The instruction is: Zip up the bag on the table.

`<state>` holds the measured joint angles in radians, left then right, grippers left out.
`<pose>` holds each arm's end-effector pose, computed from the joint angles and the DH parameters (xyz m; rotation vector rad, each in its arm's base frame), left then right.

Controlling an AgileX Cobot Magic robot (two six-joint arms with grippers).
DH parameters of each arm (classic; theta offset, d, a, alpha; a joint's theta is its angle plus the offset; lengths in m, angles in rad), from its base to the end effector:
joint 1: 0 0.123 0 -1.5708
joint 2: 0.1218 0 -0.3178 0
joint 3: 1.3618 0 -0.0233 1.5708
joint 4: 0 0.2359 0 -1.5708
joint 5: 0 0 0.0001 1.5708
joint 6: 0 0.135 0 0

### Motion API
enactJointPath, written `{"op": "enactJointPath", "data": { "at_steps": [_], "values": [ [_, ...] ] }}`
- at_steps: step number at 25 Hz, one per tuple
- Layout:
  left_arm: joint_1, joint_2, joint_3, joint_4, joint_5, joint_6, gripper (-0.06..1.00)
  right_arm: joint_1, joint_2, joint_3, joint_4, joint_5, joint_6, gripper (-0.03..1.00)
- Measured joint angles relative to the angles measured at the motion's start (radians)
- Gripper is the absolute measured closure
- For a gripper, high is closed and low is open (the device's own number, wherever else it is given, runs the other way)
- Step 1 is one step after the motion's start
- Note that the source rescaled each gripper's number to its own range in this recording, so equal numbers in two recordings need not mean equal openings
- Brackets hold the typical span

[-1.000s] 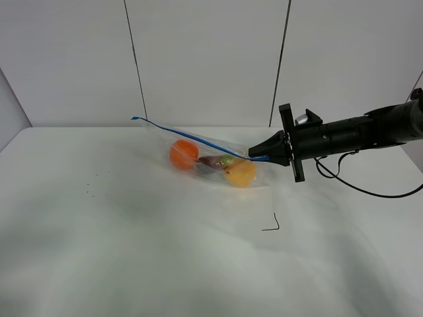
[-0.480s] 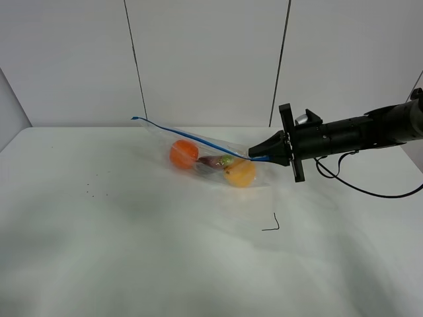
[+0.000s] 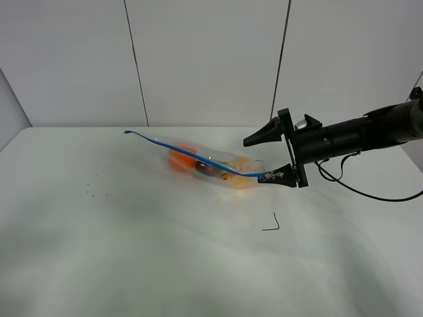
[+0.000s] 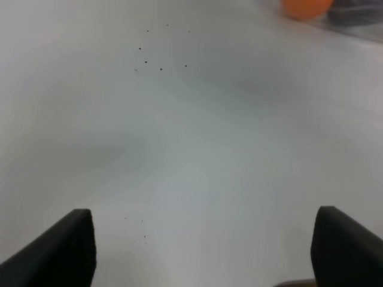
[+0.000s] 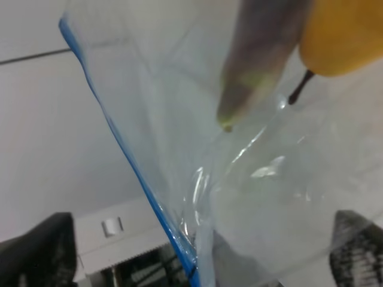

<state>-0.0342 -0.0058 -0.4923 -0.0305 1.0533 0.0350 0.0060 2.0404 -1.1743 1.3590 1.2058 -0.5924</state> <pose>-0.0116 -0.0032 0.2486 0.0718 2.0373 -0.0360 0.3763 0.1256 0.1850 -0.3161 -2.5999 -1.7339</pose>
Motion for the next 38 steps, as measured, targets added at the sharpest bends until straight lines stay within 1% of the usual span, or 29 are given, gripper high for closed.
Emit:
{"op": "enactJointPath", "data": {
  "at_steps": [3,5,7,10,13,15,16,20,24,27,33,38],
  "values": [
    [0.000,0.000,0.000,0.000,0.000,0.000,0.02,0.000,-0.005,-0.022,-0.117,0.003,0.052,-0.02],
    [0.000,0.000,0.000,0.000,0.000,0.000,0.02,0.000,-0.016,-0.056,-0.238,0.004,0.101,-0.03],
    [0.000,0.000,0.000,0.000,0.000,0.000,0.02,0.000,-0.037,-0.119,-0.373,0.006,0.174,-0.03],
    [0.000,-0.001,0.000,0.000,0.000,0.000,0.02,0.006,-0.069,-0.231,-0.627,0.008,0.306,-0.03],
    [0.000,-0.001,0.000,0.000,0.000,0.000,0.02,0.037,-0.079,-0.340,-0.896,0.008,0.432,-0.03],
    [0.000,-0.001,0.000,0.000,0.000,0.000,0.02,0.059,-0.079,-0.394,-1.012,0.008,0.491,-0.03],
    [0.000,-0.001,0.000,0.000,0.000,0.000,0.02,0.066,-0.079,-0.419,-1.055,0.008,0.507,-0.03],
    [0.000,-0.001,0.000,0.002,0.000,0.000,0.02,0.068,-0.079,-0.474,-1.149,0.009,0.539,-0.03],
    [0.000,-0.001,0.000,0.002,0.000,0.000,0.02,0.058,-0.079,-0.478,-1.264,0.013,0.548,-0.03],
    [0.000,-0.001,0.000,0.002,0.000,0.000,0.02,0.039,-0.079,-0.478,-1.287,0.015,0.551,-0.03],
    [0.000,-0.001,0.000,0.002,0.000,0.000,0.02,-0.001,-0.083,-0.478,-1.291,0.015,0.555,-0.03],
    [0.000,-0.001,0.000,0.002,0.000,0.000,0.02,-0.003,-0.129,-0.478,-1.294,0.015,0.555,-0.03]
  ]
}}
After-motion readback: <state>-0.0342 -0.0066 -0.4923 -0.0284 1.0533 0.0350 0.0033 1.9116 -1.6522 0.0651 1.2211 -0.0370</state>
